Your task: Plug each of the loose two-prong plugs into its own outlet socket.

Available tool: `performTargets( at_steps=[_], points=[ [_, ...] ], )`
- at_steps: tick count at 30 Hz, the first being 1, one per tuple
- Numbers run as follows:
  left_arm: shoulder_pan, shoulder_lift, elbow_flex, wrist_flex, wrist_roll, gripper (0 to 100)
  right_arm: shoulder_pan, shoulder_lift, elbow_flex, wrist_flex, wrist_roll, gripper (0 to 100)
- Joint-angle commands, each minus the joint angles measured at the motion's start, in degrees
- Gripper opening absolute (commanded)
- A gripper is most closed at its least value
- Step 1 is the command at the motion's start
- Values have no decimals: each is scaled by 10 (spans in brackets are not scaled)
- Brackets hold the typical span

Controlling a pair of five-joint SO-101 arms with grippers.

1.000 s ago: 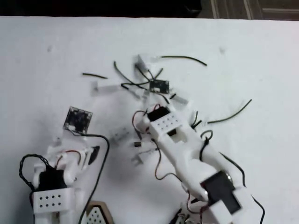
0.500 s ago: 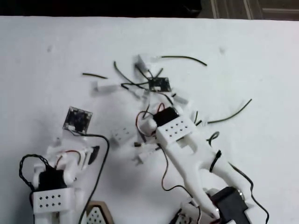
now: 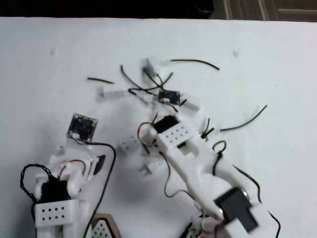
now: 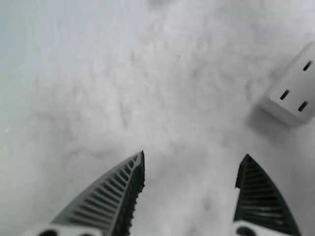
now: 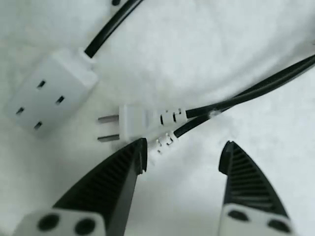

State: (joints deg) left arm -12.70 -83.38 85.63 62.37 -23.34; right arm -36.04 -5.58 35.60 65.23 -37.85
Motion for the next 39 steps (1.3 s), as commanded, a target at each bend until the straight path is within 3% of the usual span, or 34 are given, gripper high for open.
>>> performTargets(
  at_steps=[1,8,14,16,26,30,36,39],
  points=[
    [-4,-8,-2,2,4,302,21,45,-9,-50,-9,241],
    [-4,-8,-2,2,4,302,33,68,-9,-84,-7,224],
    [-4,-8,-2,2,4,302,51,69,-9,-88,-4,62],
    [-4,-8,-2,2,4,302,71,67,-9,-95,22,18],
    [-4,-8,-2,2,4,302,171,65,-9,-83,146,17],
    [-4,-8,-2,2,4,302,167,26,-9,-55,187,65],
    [-4,-8,-2,2,4,302,173,-66,-7,13,186,279],
    [-4,-8,-2,2,4,302,174,-84,-4,21,186,274]
  ],
)
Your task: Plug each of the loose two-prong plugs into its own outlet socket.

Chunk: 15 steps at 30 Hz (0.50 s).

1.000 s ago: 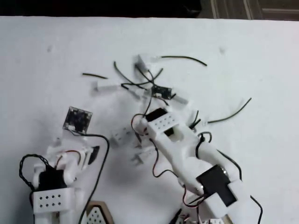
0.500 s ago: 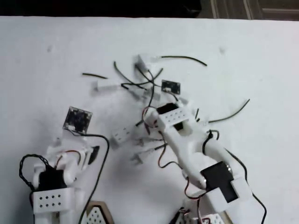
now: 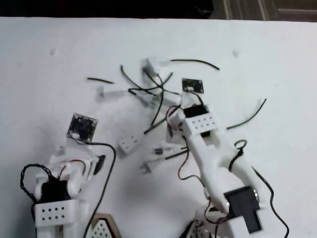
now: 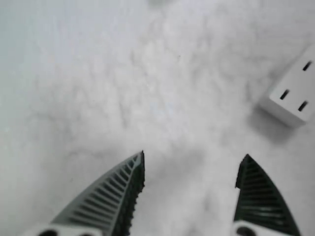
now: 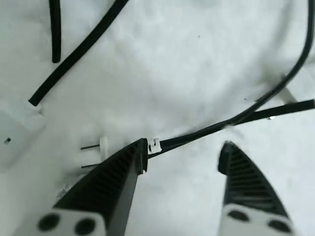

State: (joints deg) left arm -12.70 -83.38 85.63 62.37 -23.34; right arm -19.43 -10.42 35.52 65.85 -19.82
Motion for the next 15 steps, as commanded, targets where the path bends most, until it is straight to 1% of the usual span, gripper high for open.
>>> performTargets(
  at_steps=[1,4,12,15],
  points=[
    [-4,-8,-2,2,4,302,7,-33,-4,15,6,266],
    [-4,-8,-2,2,4,302,19,-8,-4,10,5,252],
    [-4,-8,-2,2,4,302,46,109,-7,-51,5,247],
    [-4,-8,-2,2,4,301,53,134,-7,-53,5,241]
  ],
)
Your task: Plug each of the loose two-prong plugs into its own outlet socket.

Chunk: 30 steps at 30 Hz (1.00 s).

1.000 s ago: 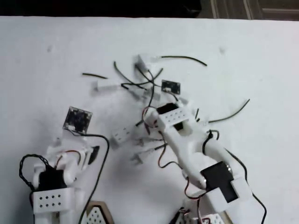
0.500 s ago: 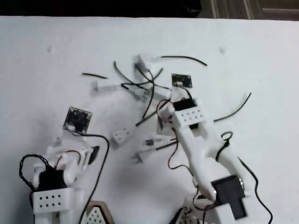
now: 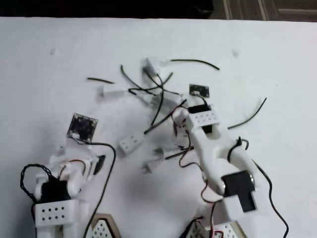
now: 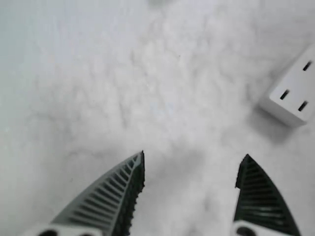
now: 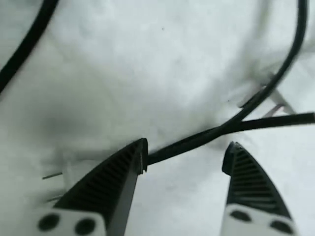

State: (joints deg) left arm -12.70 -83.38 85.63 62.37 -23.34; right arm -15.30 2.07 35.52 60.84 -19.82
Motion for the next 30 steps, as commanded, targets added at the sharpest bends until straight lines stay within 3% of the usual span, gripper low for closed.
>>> performTargets(
  at_steps=[1,6,13,18,25,27,30],
  points=[
    [-4,-8,-2,2,4,301,15,14,-8,-3,5,221],
    [-4,-8,-2,2,4,301,40,-8,-8,-27,18,11],
    [-4,-8,-2,2,4,301,83,-94,-8,-31,125,17],
    [-4,-8,-2,2,4,301,98,-131,-37,-29,302,17],
    [-4,-8,-2,2,4,301,93,-130,-100,-28,685,17],
    [-4,-8,-1,2,4,301,75,-130,-110,-29,740,17],
    [-4,-8,-1,2,4,301,45,-130,-113,-27,740,34]
  ],
)
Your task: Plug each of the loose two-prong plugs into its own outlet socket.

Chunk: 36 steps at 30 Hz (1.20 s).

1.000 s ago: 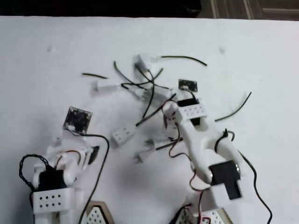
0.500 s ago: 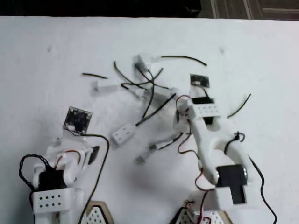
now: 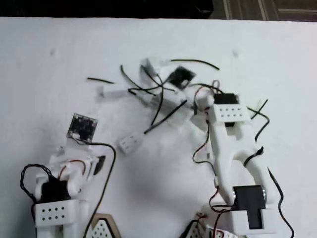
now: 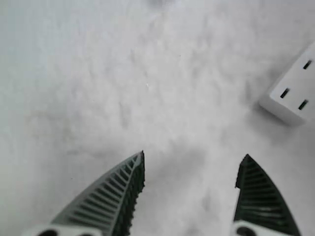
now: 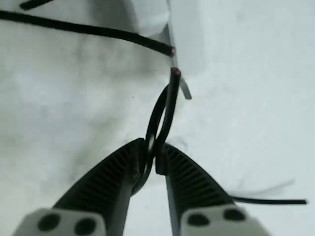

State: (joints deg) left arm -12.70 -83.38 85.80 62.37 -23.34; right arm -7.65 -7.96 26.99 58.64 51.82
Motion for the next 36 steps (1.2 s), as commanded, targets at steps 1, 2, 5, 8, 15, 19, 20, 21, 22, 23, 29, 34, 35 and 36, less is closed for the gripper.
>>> performTargets(
  at_steps=[1,2,5,8,15,19,20,21,22,23,29,34,35,36],
  points=[
    [-4,-8,-3,2,4,301,-38,-29,-28,-1,12,62],
    [-4,-8,-3,2,4,301,-44,-29,-28,5,-2,104],
    [-4,-8,-3,2,4,301,-51,-29,-28,21,-46,231],
    [-4,-8,-3,2,4,301,-57,-36,-29,55,-59,250],
    [-4,-8,-3,2,4,301,-52,-60,-42,180,-62,235],
    [-4,-8,-3,2,4,301,-71,-75,-40,251,-109,234],
    [-4,-8,-3,2,4,301,-80,-75,-38,266,-120,234],
    [-4,-8,-3,2,4,301,-88,-75,-29,277,-129,234],
    [-4,-8,-3,2,4,301,-99,-76,-17,283,-137,234],
    [-4,-8,-3,2,4,301,-110,-77,0,281,-142,234],
    [-4,-8,-3,3,4,301,-112,-74,87,176,-141,234],
    [-4,-8,-3,3,4,301,-103,-73,124,139,-138,235],
    [-4,-8,-3,3,4,301,-100,-68,125,139,-138,236],
    [-4,-8,-3,3,4,301,-98,-59,123,137,-138,236]
  ],
)
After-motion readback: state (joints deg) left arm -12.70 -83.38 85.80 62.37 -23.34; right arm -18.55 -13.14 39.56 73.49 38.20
